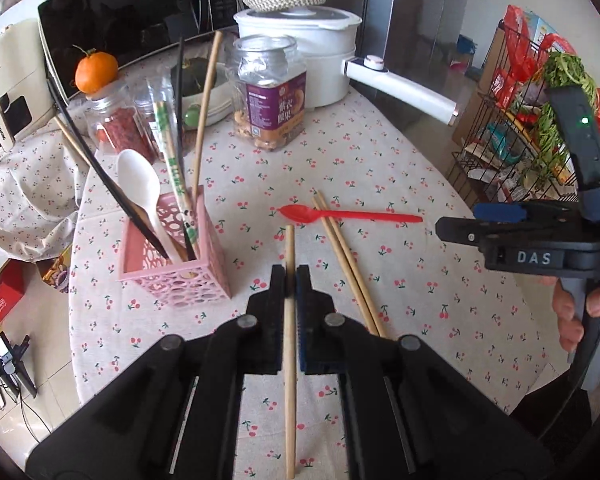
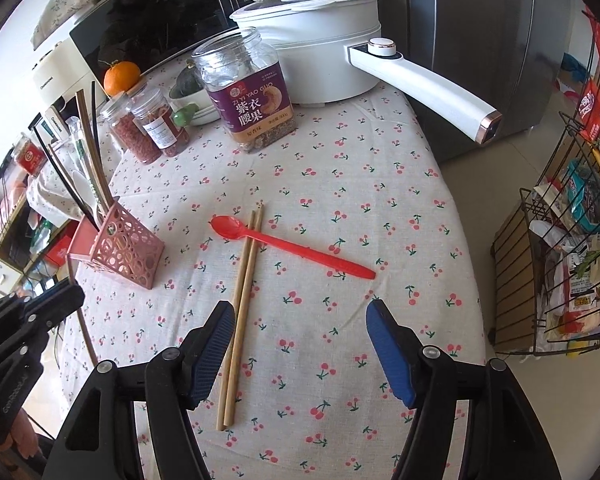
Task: Organize utensils
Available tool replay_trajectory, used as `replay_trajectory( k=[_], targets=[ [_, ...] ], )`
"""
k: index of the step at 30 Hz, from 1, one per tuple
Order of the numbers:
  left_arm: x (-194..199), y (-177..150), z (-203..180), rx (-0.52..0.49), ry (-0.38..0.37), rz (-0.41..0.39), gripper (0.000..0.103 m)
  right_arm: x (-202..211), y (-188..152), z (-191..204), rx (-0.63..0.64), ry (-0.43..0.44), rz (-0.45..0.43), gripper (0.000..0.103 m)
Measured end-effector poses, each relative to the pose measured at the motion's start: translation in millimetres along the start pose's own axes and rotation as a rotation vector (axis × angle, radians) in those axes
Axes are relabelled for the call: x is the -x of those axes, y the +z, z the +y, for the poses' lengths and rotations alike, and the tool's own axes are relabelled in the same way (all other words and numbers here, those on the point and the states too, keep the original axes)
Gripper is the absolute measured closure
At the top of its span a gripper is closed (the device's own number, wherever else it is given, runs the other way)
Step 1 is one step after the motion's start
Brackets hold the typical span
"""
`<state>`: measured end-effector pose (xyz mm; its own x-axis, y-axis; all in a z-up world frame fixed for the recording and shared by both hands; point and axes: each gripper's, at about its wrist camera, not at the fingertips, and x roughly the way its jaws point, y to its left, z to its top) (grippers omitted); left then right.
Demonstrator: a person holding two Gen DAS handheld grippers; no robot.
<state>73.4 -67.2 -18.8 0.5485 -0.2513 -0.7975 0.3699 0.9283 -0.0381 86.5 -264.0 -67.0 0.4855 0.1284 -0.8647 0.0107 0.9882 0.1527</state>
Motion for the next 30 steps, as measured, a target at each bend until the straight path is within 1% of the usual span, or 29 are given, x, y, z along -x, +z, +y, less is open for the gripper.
replay_trajectory(
  k=[3,7,10,13,22,27,30],
  targets=[
    [17,-8,9,0.011,0.006,-0.077,0.097,-2,0,7,0.011,-0.011,-0.001,0.032],
    [35,-9,25,0.068,-0.032,-0.116,0.097,-10,2,16,0.031,-0.024,0.009,0.032],
    [48,-10,33,0.082,-0.02,-0.169,0.097,-18,5,22,0.034,-0.032,0.031,0.032],
    [54,-11,44,0.122,-0.041,-0.18,0.097,-24,9,28,0.05,-0.044,0.044,0.032],
    [72,-14,75,0.189,-0.021,-0.246,0.097,-38,22,51,0.128,-0.079,0.069,0.032],
    [80,-14,94,0.237,-0.021,-0.269,0.097,-48,33,61,0.137,-0.014,0.103,0.032],
    [84,-14,99,0.251,-0.025,-0.286,0.097,-60,43,70,0.195,-0.008,0.128,0.033]
  ],
)
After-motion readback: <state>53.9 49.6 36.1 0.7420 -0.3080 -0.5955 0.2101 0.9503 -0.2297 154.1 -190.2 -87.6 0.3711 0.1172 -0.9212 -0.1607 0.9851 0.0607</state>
